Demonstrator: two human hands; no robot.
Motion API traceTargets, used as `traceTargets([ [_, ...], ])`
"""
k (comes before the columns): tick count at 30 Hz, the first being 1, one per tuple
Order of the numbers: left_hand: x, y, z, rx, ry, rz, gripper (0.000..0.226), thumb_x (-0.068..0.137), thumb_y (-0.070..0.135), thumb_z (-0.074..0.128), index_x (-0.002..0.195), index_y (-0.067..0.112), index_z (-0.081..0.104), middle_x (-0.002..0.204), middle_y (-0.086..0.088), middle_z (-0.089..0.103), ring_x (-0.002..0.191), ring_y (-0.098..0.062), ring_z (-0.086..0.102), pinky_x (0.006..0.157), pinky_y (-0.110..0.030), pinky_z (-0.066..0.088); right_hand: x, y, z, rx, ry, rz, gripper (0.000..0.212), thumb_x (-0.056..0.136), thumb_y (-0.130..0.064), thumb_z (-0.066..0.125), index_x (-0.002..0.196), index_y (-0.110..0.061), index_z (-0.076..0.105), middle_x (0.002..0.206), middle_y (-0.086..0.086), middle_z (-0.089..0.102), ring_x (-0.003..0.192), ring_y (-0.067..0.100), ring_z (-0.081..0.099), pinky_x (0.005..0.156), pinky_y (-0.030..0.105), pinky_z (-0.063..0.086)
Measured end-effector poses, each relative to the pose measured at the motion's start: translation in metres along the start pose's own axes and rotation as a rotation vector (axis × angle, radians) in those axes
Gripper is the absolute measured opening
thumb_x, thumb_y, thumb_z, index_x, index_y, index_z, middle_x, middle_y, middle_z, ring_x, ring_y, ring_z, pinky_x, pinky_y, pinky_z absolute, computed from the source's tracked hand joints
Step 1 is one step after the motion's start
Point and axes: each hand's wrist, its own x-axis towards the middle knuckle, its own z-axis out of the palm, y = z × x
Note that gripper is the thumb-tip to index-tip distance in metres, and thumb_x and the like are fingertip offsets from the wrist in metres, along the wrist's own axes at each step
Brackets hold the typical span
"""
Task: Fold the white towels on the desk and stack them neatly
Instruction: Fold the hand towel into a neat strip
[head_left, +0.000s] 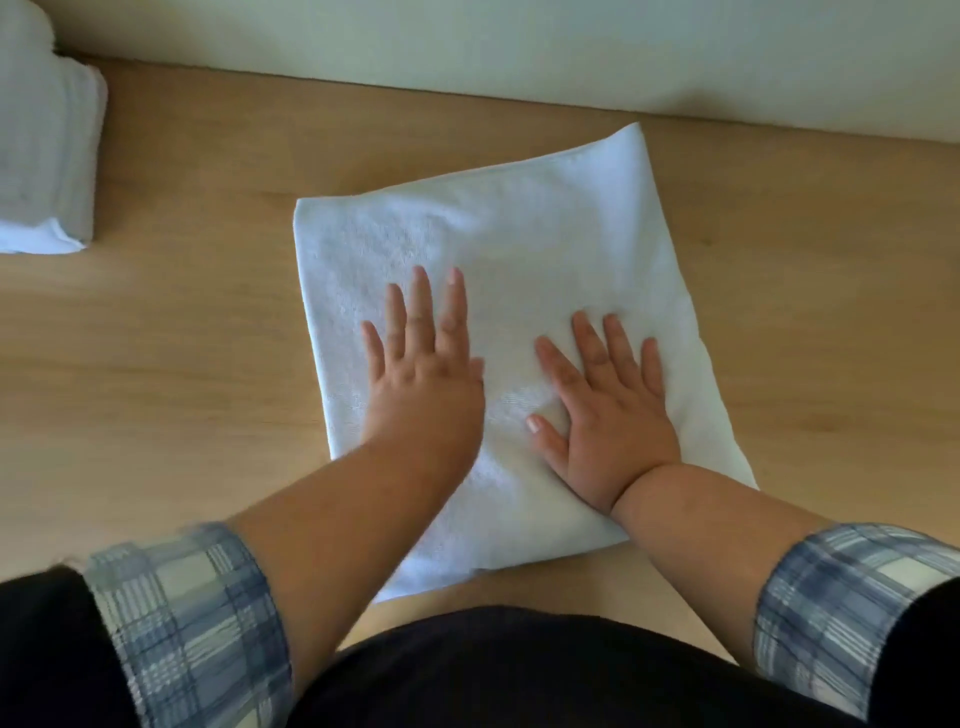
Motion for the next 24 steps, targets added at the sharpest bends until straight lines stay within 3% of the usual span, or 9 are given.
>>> traceTargets([
  [3, -0.053, 0.003, 0.019, 0.097, -0.189, -0.077, 0.073, 0.092, 0.065, 0.012, 0.141, 0.043, -0.038, 0.155, 0.002, -0.041, 0.141, -0.022, -0.039, 0.116, -0.059, -0.014, 0.003, 0.0, 0.0, 0.007, -0.019, 0.016, 0.076, 0.09, -0.067, 0.034, 0.156, -0.033, 0.02, 0.167, 0.006, 0.004, 0.153, 0.031, -0.005, 0.12, 0.058, 0.0],
  [5, -0.058, -0.008, 0.023, 0.157, -0.182, -0.13, 0.071, 0.088, 0.073, 0.005, 0.142, 0.048, -0.034, 0.154, 0.003, -0.042, 0.139, -0.022, -0.042, 0.115, -0.061, -0.014, 0.004, -0.001, 0.001, -0.002, -0.019, 0.017, 0.076, 0.089, -0.067, 0.035, 0.155, -0.033, 0.02, 0.167, 0.006, 0.004, 0.153, 0.031, -0.006, 0.12, 0.059, 0.0],
  [9, -0.051, -0.008, 0.028, 0.219, -0.094, -0.145, 0.073, 0.089, 0.073, 0.013, 0.15, 0.048, -0.019, 0.161, -0.003, -0.029, 0.144, -0.028, -0.032, 0.114, -0.062, -0.013, 0.006, 0.001, 0.004, 0.004, 0.019, 0.006, 0.074, 0.09, -0.067, 0.035, 0.155, -0.034, 0.019, 0.166, 0.006, 0.007, 0.153, 0.03, -0.004, 0.12, 0.058, -0.001],
  [14, -0.052, 0.027, 0.035, 0.169, -0.061, -0.189, 0.074, 0.085, 0.05, 0.013, 0.153, 0.037, -0.012, 0.161, -0.007, -0.026, 0.144, -0.03, -0.033, 0.114, -0.055, -0.02, 0.005, 0.003, 0.005, 0.044, 0.053, -0.012, 0.07, 0.092, -0.063, 0.033, 0.155, -0.034, 0.022, 0.166, 0.006, 0.011, 0.153, 0.031, 0.001, 0.12, 0.058, -0.001],
  [17, -0.056, 0.038, 0.044, 0.133, -0.046, -0.175, 0.065, 0.091, 0.057, 0.013, 0.147, 0.05, -0.018, 0.162, 0.0, -0.024, 0.145, -0.028, -0.031, 0.113, -0.058, -0.019, 0.005, 0.003, 0.006, 0.068, 0.082, -0.025, 0.062, 0.095, -0.052, 0.033, 0.153, -0.033, 0.029, 0.165, 0.007, 0.017, 0.153, 0.033, 0.006, 0.119, 0.06, 0.004],
  [24, -0.051, 0.037, 0.048, 0.173, 0.029, -0.175, 0.064, 0.092, 0.07, 0.016, 0.15, 0.051, -0.005, 0.166, 0.001, -0.006, 0.151, -0.029, -0.011, 0.117, -0.061, -0.003, 0.004, 0.006, 0.009, 0.072, 0.085, -0.027, 0.058, 0.096, -0.046, 0.031, 0.153, -0.035, 0.028, 0.166, 0.005, 0.016, 0.153, 0.03, 0.004, 0.119, 0.06, 0.004],
])
